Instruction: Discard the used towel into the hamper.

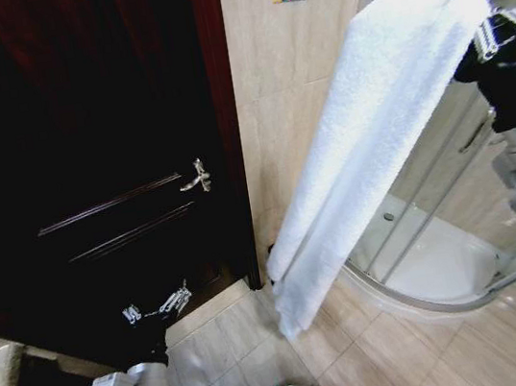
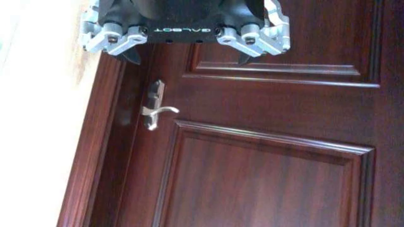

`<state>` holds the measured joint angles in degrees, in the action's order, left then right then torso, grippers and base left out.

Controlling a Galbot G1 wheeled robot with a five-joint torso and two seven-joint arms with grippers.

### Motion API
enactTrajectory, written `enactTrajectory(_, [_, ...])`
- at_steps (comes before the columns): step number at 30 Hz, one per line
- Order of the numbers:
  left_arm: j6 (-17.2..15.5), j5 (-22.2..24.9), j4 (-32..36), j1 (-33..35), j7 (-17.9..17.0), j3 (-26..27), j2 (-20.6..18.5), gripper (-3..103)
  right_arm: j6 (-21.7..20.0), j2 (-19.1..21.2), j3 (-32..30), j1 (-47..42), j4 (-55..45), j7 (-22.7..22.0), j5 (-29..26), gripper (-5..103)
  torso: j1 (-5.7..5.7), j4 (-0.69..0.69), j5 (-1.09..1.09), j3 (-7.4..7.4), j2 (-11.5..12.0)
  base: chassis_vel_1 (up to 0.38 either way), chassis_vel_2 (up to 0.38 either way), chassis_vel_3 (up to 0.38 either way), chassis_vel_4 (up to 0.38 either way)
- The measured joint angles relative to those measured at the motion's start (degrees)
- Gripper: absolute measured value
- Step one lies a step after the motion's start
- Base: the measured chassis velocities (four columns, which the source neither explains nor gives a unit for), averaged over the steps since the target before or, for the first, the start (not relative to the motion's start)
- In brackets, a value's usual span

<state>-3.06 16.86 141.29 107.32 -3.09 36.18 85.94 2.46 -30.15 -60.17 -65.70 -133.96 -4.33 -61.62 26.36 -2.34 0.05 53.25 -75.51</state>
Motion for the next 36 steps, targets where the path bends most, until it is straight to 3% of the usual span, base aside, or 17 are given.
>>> enactTrajectory(36, [0.00,0.00,0.00,0.00,0.01,0.00,-0.02,100,0.00,0.00,-0.01,0.00,0.00,-0.01,-0.01,2,0.00,0.00,-0.06,0.00,0.01,-0.011,-0.008,0.007,0.004])
